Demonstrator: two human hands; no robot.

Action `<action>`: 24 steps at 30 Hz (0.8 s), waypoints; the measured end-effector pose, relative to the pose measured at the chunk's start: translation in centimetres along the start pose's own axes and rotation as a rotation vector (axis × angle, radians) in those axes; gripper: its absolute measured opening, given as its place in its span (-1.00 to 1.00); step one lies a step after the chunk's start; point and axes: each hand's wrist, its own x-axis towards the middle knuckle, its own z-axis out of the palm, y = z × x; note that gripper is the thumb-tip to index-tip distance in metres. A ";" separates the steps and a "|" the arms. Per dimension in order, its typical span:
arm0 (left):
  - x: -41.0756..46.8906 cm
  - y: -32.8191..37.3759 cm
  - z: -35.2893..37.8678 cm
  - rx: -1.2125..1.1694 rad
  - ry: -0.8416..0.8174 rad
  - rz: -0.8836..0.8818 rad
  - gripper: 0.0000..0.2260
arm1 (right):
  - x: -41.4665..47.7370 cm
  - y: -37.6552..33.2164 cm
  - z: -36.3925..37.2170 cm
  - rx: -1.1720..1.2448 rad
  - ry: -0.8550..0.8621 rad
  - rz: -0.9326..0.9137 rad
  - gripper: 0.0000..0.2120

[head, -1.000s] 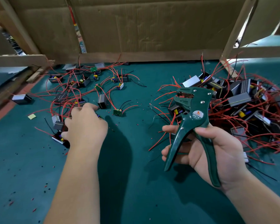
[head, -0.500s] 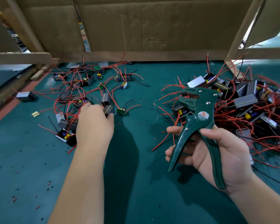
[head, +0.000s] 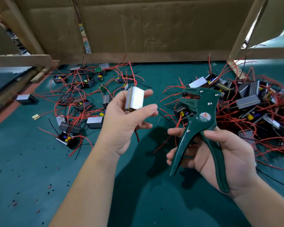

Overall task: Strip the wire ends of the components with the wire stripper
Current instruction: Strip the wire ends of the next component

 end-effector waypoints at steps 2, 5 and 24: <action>0.1 0.0 0.1 -0.042 0.015 -0.115 -0.69 | -0.1 0.0 0.0 0.000 0.002 0.003 -0.35; 0.6 0.2 -0.2 -0.207 -0.001 -0.277 -0.69 | 0.0 -0.1 -0.1 0.007 0.016 0.005 -0.29; 1.0 -0.8 -0.6 -0.094 0.136 -0.146 -0.75 | 0.2 -0.1 0.0 0.014 0.031 0.034 -0.13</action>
